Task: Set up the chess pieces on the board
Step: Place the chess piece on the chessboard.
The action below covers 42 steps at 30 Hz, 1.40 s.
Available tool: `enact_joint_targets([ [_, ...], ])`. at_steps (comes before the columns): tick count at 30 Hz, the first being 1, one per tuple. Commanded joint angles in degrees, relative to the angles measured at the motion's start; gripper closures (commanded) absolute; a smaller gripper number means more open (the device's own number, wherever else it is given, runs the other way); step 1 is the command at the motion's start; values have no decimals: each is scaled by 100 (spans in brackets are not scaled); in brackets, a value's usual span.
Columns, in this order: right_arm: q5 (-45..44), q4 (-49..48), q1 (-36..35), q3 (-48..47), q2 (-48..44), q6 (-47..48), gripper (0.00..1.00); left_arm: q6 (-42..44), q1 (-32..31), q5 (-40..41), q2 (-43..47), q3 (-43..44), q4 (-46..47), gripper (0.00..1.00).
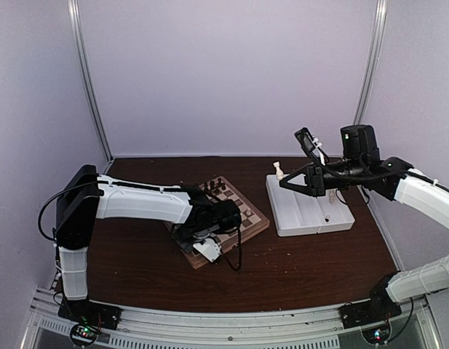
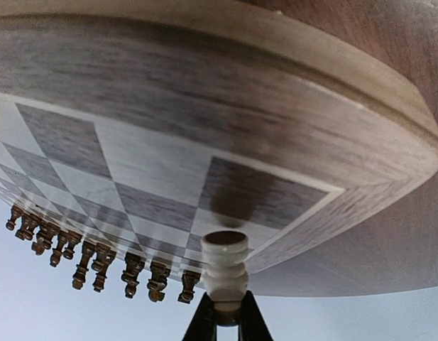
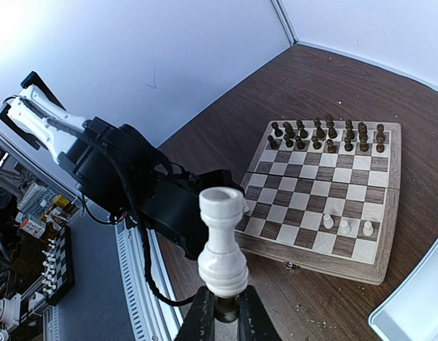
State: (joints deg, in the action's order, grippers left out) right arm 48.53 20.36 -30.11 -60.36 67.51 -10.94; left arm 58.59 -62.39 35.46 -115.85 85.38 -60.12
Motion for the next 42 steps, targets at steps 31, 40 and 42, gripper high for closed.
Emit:
enact_joint_targets([
  [31, 66, -81, 102, 147, 69, -89, 93, -1610, -73, -2343, 2839, -1097, 1538, 2],
  [40, 7, -50, 31, 183, 381, -117, 94, -5713, 41, -1667, 4326, -2299, 4523, 2],
  [42, -69, -42, -29, 206, 387, -95, 94, -6444, 155, -2216, 4282, -2136, 4423, 2],
])
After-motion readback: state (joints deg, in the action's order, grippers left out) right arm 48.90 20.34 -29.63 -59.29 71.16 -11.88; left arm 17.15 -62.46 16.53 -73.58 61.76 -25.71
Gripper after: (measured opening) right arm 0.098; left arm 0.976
